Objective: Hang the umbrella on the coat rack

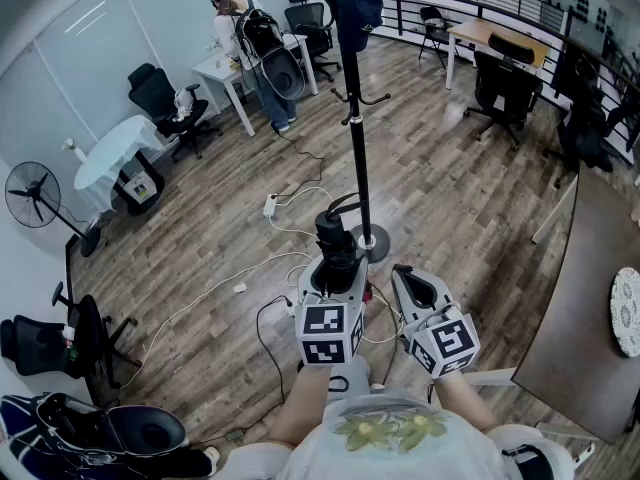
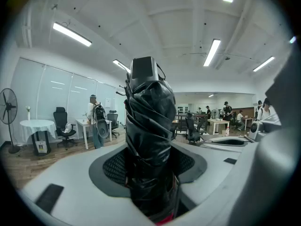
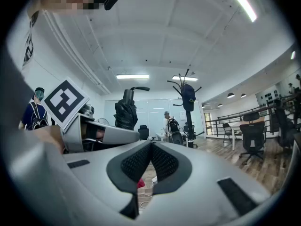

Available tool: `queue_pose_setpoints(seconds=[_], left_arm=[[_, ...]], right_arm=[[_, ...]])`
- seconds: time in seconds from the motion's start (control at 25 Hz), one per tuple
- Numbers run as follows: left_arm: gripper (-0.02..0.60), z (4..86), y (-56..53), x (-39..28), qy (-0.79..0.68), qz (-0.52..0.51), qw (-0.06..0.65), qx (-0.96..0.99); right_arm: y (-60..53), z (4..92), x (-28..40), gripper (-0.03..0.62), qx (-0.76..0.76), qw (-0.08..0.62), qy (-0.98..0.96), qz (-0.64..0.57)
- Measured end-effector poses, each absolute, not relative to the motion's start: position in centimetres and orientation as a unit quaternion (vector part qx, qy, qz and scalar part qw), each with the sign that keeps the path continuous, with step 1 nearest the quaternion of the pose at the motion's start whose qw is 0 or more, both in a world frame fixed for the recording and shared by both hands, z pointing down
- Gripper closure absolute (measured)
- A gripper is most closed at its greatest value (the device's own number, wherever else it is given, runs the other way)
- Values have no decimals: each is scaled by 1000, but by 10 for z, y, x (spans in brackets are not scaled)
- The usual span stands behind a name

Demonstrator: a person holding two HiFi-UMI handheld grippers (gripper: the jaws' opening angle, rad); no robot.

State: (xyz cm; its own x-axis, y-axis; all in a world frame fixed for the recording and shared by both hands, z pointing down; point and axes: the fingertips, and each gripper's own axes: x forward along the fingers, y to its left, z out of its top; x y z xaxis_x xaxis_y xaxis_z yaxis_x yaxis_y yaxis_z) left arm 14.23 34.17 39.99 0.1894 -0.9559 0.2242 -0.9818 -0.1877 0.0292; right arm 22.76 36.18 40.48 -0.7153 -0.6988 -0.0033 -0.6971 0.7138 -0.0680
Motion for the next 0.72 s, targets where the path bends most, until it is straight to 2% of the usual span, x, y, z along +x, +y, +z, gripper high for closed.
queue_pose_setpoints(seconds=[0.72], left_arm=[[344, 398, 220, 84, -623, 63, 91, 775]], right_arm=[[248, 411, 163, 589, -371, 2, 928, -27]])
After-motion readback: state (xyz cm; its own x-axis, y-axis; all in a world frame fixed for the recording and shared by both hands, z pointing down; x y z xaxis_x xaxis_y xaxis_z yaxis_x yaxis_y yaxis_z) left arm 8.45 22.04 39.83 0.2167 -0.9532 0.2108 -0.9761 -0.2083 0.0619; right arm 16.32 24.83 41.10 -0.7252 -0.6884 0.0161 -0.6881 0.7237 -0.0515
